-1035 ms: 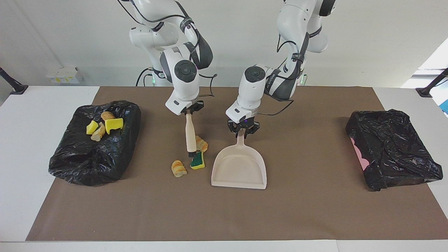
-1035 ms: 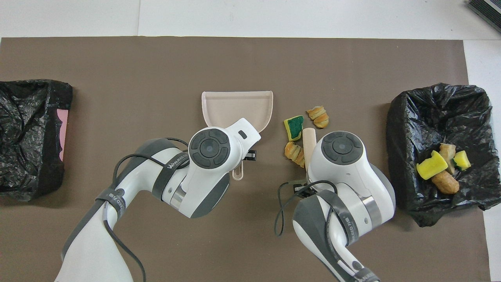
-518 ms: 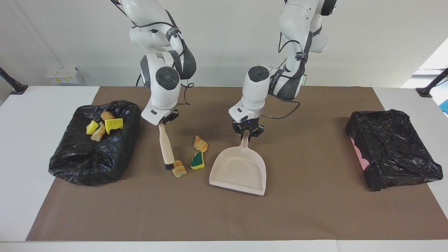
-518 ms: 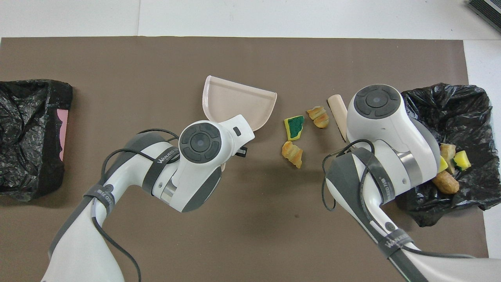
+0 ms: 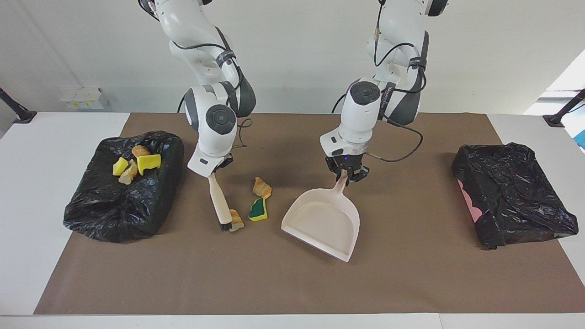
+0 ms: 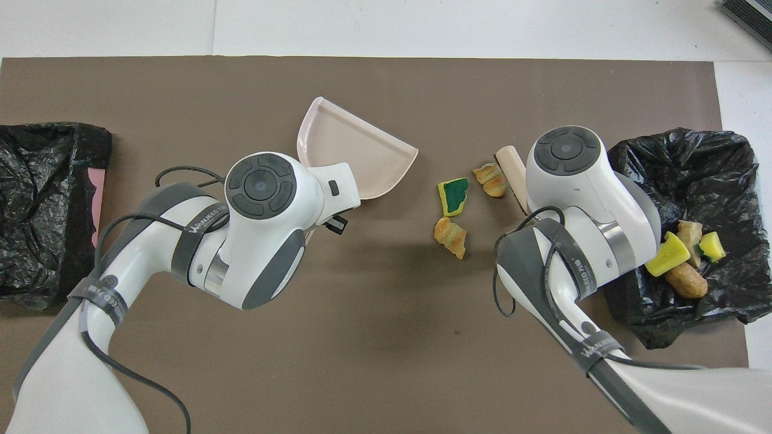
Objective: Sweep and dump trash in bin
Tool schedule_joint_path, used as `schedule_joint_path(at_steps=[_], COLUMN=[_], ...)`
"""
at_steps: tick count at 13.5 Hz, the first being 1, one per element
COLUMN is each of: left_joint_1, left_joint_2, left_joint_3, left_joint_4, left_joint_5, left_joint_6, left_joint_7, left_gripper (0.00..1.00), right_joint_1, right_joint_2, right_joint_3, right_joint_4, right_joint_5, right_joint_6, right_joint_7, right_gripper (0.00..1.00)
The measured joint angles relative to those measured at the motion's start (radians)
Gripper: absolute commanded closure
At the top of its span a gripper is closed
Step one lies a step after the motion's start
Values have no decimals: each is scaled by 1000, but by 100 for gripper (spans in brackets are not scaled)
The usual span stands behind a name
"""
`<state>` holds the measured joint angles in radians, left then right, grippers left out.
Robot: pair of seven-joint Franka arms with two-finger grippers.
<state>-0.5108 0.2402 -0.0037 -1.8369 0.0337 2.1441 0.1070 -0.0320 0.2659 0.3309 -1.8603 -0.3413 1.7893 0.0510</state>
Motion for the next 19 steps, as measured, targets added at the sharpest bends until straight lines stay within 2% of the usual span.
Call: schedule_joint_path(at_steps=[5, 10, 15, 19], left_joint_1=[55, 60, 56, 37], left_joint_2=[-17, -38, -106, -114], left_joint_3=[4, 4, -8, -13], left_joint_4=[12, -19, -156, -214], left_joint_5=[1, 1, 1, 1], left_joint_6=[-94, -138, -85, -31], left_joint_7=[322, 586, 651, 652], left_gripper=[100, 100, 100, 100], right_joint_1=[-31, 1, 86, 133], right_joint_2=[26, 26, 4, -6], right_joint_3=[-1, 13, 15, 15], right_joint_4=[-18, -47, -79, -89], right_joint_5=[-2, 44, 165, 248], right_joint_6=[49, 55, 55, 58], right_joint_7=[3, 57, 226, 345], right_gripper=[100, 100, 100, 100])
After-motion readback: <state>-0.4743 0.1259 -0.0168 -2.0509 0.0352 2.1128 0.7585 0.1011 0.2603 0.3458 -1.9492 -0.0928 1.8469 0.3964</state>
